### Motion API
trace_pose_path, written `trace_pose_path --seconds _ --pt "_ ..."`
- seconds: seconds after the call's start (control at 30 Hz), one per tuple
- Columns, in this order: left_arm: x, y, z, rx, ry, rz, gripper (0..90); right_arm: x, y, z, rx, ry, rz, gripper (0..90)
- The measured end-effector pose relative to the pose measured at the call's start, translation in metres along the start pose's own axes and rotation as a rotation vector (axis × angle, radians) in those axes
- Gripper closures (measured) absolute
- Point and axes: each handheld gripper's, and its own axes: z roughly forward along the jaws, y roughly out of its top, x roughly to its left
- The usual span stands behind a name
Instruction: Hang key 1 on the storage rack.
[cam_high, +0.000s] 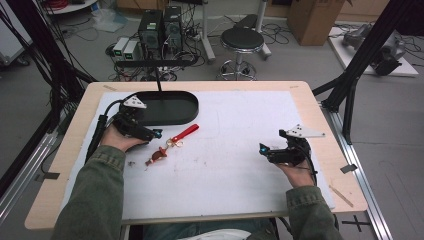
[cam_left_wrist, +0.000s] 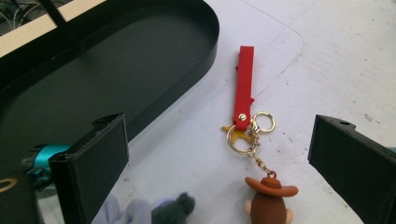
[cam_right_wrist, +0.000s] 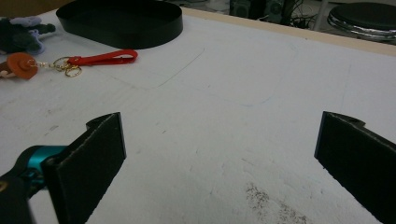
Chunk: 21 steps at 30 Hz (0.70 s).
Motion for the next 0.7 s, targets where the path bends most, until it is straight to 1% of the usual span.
trace_pose_path --seconds 0.03,0.1,0.13,0.33,0.37,0.4,0.5,0.57,0.63,0.7 --pt "-0.002 0.004 0.003 0.002 -0.003 0.007 5.6 0.000 0.000 0.000 0.001 -0.001 0.005 1.0" --pt "-0.003 0.005 0.005 0.007 -0.003 0.013 5.6 0.000 0.000 -0.001 -0.003 -0.002 0.001 0.9" --pt "-0.005 0.009 0.008 0.024 -0.003 0.029 5.6 0.000 0.000 -0.001 -0.003 -0.003 0.000 0.9" --pt "-0.007 0.018 0.017 0.044 -0.016 0.040 5.6 0.000 0.000 -0.001 -0.001 -0.004 -0.004 0.9" --pt "-0.008 0.020 0.020 0.056 -0.015 0.041 5.6 0.000 0.000 -0.001 -0.001 -0.004 -0.004 0.9" --pt "-0.009 0.023 0.026 0.072 -0.024 0.046 5.7 -0.001 0.000 -0.001 0.001 -0.003 0.003 0.9" --pt "-0.010 0.027 0.030 0.075 -0.024 0.054 5.6 -0.001 -0.001 -0.002 0.001 -0.004 0.017 0.9" --pt "-0.010 0.031 0.033 0.080 -0.033 0.060 5.6 -0.001 -0.001 -0.002 0.002 -0.004 0.013 0.9" --pt "-0.009 0.034 0.035 0.081 -0.033 0.063 5.6 -0.001 -0.001 -0.002 0.001 -0.002 0.005 0.9" --pt "-0.007 0.036 0.038 0.081 -0.045 0.057 5.7 -0.001 -0.001 -0.002 0.000 -0.005 -0.004 0.9"
